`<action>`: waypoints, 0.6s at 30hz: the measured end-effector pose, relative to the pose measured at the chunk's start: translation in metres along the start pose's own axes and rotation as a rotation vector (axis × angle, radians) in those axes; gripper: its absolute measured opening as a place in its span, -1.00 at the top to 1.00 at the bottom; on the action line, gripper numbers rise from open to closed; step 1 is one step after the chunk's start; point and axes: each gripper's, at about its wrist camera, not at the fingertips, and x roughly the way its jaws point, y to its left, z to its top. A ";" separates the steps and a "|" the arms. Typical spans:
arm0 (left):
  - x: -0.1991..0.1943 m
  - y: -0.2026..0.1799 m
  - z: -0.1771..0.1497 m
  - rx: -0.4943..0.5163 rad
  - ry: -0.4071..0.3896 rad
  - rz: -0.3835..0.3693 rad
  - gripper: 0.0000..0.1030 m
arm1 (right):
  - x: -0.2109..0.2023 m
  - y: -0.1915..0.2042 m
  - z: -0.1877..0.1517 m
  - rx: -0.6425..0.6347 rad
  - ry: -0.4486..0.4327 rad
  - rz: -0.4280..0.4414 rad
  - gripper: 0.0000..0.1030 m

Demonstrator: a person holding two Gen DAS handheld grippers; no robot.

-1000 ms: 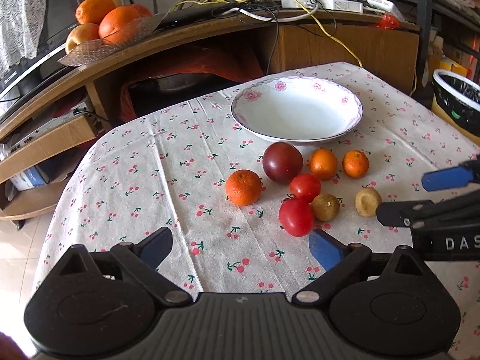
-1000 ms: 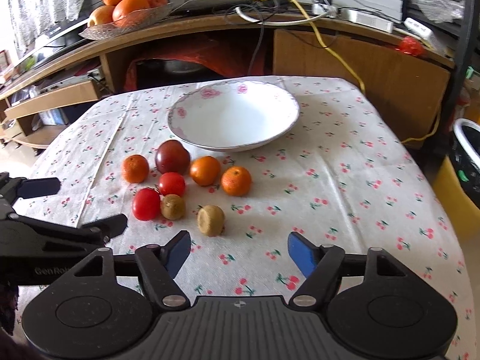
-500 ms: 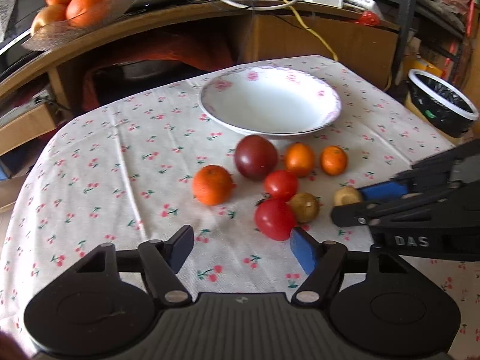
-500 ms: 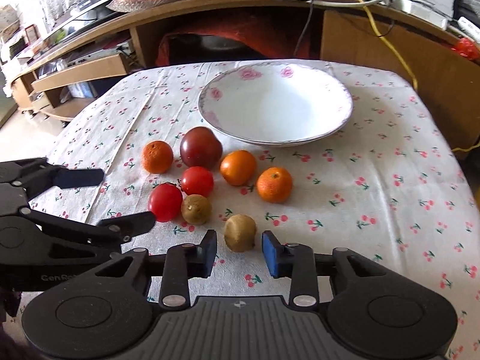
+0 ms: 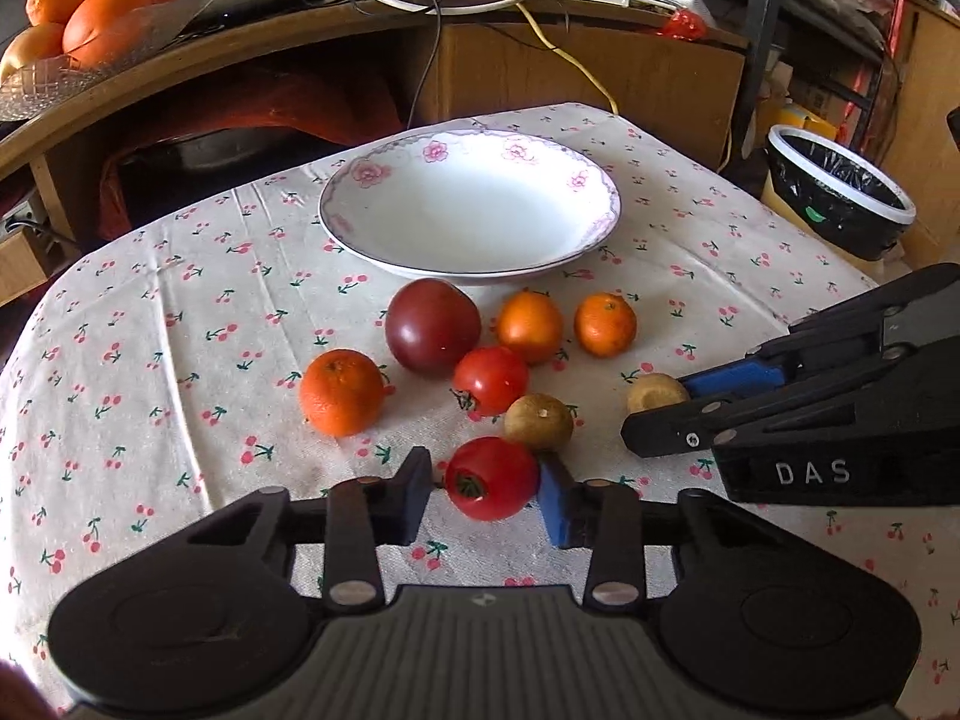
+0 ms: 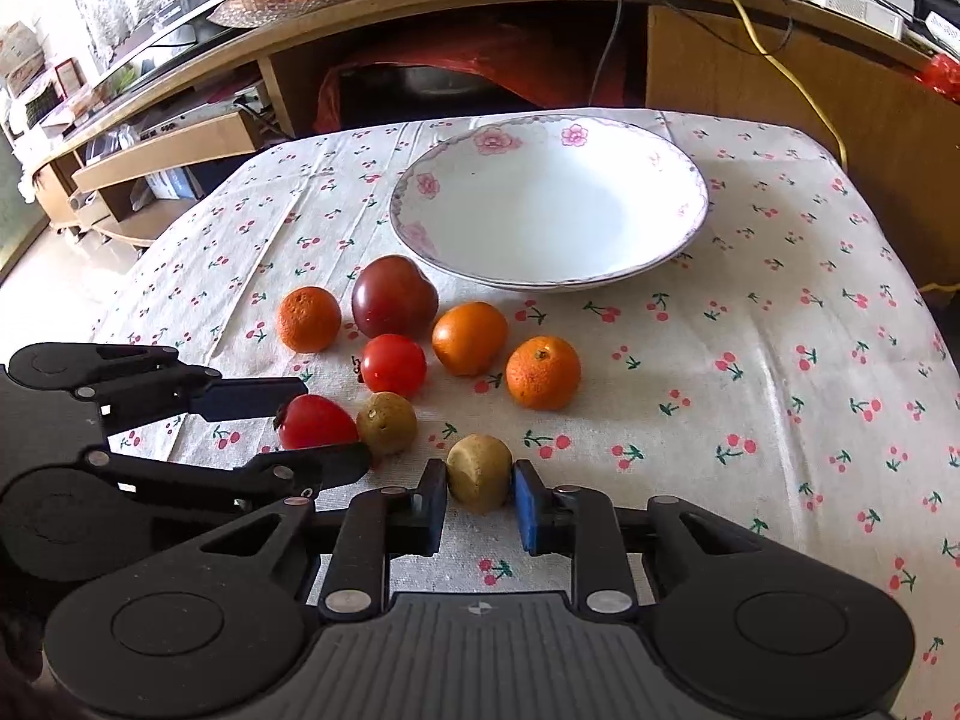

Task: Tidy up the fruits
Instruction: 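Grasp a brown kiwi with the right tool while the left tool grasps a red tomato, then carry the kiwi and tomato over the white bowl and open both tools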

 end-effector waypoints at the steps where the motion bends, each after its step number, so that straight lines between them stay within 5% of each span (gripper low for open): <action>1: -0.001 -0.001 0.000 0.007 0.002 -0.006 0.23 | 0.000 0.000 0.000 0.002 0.000 -0.001 0.63; 10: -0.007 0.003 0.004 -0.020 0.023 -0.013 0.24 | -0.004 -0.008 -0.004 0.030 0.001 -0.005 0.63; 18: -0.013 0.012 0.043 -0.040 -0.024 -0.022 0.24 | -0.019 -0.012 0.013 0.053 -0.051 0.008 0.63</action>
